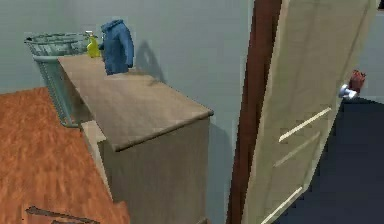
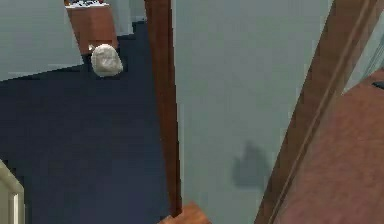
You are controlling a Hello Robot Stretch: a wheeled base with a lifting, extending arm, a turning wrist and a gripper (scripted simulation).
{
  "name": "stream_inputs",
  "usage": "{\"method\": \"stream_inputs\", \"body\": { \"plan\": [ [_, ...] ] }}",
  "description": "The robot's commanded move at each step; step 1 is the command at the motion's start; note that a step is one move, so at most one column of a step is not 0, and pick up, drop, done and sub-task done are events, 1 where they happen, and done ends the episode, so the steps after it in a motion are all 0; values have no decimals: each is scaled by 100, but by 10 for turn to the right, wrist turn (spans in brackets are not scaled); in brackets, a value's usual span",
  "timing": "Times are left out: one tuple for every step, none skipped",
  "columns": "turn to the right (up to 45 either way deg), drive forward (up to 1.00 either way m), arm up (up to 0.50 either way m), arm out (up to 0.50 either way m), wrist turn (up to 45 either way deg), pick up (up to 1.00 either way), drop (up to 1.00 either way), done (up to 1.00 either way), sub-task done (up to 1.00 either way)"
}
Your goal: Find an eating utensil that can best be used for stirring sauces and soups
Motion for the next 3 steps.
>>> {"method": "stream_inputs", "body": {
  "plan": [
    [330,0,0,0,0,0,0,0,0],
    [0,50,0,0,0,0,0,0,0],
    [450,0,0,0,0,0,0,0,0]
  ]
}}
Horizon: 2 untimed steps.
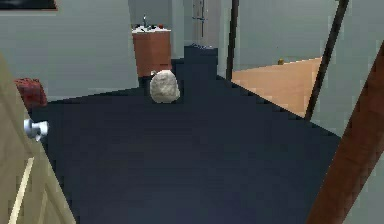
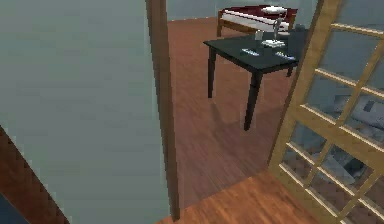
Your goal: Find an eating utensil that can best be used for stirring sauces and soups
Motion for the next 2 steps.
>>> {"method": "stream_inputs", "body": {
  "plan": [
    [30,0,0,0,0,0,0,0,0],
    [150,0,0,0,0,0,0,0,0]
  ]
}}
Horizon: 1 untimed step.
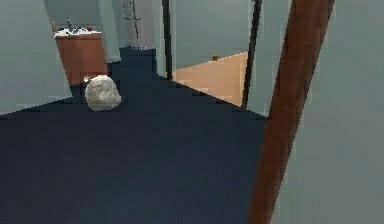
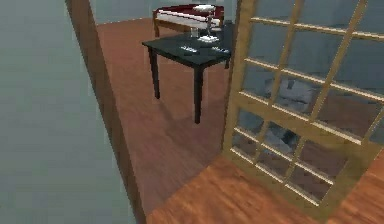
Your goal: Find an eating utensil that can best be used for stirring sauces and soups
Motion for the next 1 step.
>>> {"method": "stream_inputs", "body": {
  "plan": [
    [0,40,0,0,0,0,0,0,0]
  ]
}}
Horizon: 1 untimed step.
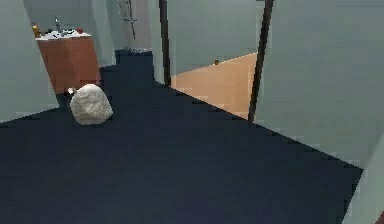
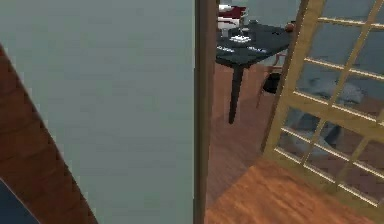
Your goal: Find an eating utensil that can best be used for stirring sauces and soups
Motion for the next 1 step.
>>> {"method": "stream_inputs", "body": {
  "plan": [
    [-210,0,0,0,0,0,0,0,0]
  ]
}}
